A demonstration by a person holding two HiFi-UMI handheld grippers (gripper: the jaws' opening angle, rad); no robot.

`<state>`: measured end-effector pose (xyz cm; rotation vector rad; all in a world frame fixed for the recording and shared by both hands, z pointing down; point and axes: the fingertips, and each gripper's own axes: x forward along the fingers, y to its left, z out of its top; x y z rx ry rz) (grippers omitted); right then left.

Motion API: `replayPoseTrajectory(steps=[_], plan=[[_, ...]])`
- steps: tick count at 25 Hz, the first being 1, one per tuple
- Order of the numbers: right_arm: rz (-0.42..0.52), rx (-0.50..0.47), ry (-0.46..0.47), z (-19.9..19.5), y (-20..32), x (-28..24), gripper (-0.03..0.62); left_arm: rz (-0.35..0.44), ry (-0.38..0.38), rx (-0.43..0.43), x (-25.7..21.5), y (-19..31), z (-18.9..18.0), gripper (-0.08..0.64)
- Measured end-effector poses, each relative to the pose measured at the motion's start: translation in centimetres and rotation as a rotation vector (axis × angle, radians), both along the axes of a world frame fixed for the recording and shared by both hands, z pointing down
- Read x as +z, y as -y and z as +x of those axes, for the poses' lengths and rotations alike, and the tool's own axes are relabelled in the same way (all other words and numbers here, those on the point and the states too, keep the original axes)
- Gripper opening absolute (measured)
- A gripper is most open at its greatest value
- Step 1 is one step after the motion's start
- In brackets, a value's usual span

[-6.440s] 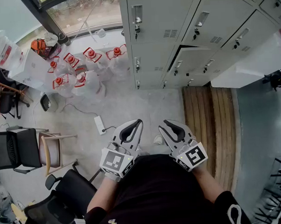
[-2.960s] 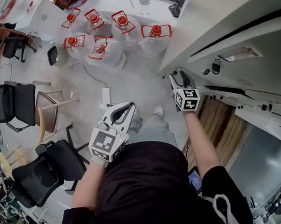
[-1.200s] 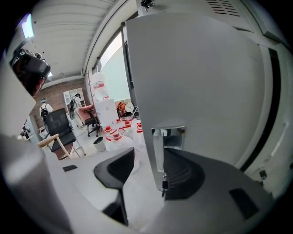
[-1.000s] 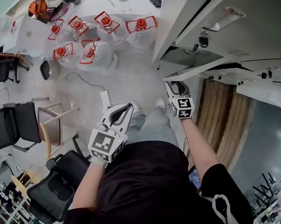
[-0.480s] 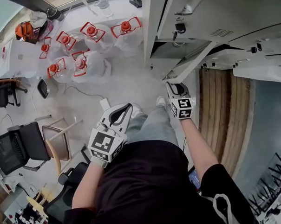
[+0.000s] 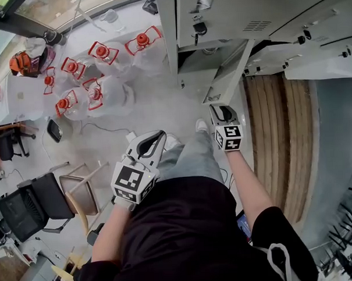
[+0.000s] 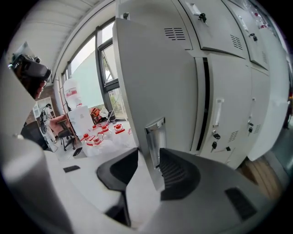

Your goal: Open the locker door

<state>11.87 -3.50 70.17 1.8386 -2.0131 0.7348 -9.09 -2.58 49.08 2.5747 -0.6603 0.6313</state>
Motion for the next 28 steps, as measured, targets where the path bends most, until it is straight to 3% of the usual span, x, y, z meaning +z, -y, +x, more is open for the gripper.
replayPoseTrajectory(steps=[12, 20, 28], plan=[[-0.014, 0.164, -0.019, 3.7, -3.6, 0.0, 0.153, -0.018, -0.009, 0.098, 0.8, -1.6, 1.2, 0.023], [-0.039, 0.265, -0.059, 6.2, -5.7, 0.1, 0.153, -0.023, -0.012, 0.121, 1.0, -2.1, 1.7, 0.023], [-0.051, 0.364, -0.04, 9.9, -7.9, -0.4, 0.149, -0.037, -0.018, 0.143, 1.2, -2.8, 3.8, 0.023]])
